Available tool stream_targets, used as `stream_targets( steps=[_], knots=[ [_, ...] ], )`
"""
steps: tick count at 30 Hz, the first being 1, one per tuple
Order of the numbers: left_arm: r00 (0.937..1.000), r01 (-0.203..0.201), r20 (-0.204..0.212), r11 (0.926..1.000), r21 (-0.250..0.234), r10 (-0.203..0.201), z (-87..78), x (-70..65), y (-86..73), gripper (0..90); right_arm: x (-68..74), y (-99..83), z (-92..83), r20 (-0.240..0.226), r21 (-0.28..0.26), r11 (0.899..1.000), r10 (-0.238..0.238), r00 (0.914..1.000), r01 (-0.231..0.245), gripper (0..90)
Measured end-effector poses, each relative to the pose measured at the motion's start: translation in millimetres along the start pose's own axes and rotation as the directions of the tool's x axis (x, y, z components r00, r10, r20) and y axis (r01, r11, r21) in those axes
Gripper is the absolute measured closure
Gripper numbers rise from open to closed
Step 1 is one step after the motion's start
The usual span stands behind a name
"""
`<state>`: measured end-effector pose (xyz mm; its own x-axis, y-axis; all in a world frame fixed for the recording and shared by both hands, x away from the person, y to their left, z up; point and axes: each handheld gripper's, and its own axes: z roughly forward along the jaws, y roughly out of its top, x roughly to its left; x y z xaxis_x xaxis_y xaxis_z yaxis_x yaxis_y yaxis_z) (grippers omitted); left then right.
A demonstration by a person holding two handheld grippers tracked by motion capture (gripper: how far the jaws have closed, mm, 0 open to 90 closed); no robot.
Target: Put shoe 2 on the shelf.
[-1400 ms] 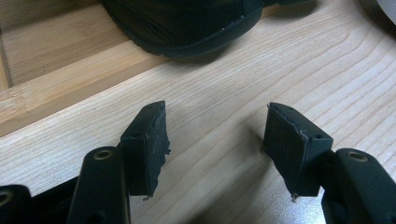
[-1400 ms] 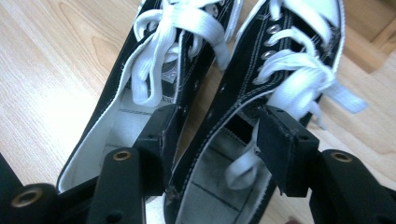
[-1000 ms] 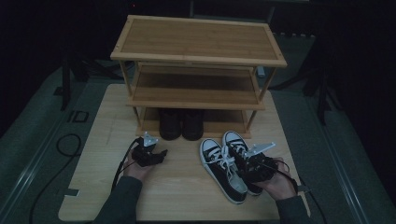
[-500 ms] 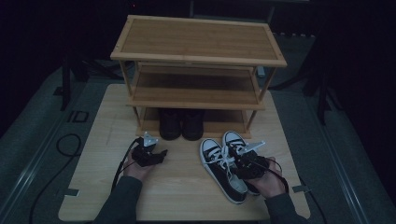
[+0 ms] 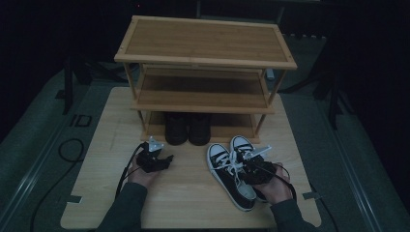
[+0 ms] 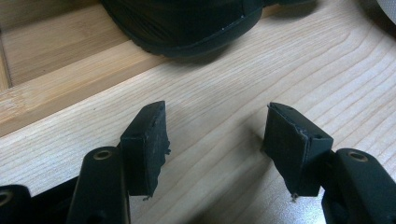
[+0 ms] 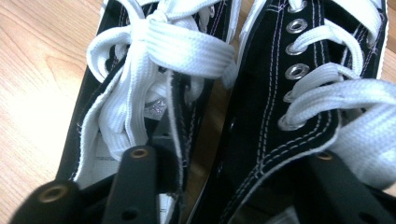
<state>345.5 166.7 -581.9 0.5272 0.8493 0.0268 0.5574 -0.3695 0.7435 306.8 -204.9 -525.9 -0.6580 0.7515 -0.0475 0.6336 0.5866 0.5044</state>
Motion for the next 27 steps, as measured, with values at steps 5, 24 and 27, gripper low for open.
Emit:
stream_targets(
  steps=[5,24,27],
  knots=[
    [1.0000,0.000,0.000,1.0000,0.000,0.000,0.0,0.0,0.0,40.1,-0.9,0.2,-0.4,-0.023,0.010,1.000,0.010,0.9997,-0.010,78.7],
    [1.0000,0.000,0.001,1.0000,0.000,0.000,0.0,0.1,0.0,39.9,-18.1,-1.5,-6.6,-0.100,-0.018,1.000,0.012,0.9949,-0.014,85.6],
    [1.0000,0.000,0.001,1.0000,0.000,0.000,0.0,0.1,0.0,39.9,-19.8,-0.8,-9.5,-0.124,-0.026,1.000,0.000,0.9923,-0.003,85.7]
  ],
)
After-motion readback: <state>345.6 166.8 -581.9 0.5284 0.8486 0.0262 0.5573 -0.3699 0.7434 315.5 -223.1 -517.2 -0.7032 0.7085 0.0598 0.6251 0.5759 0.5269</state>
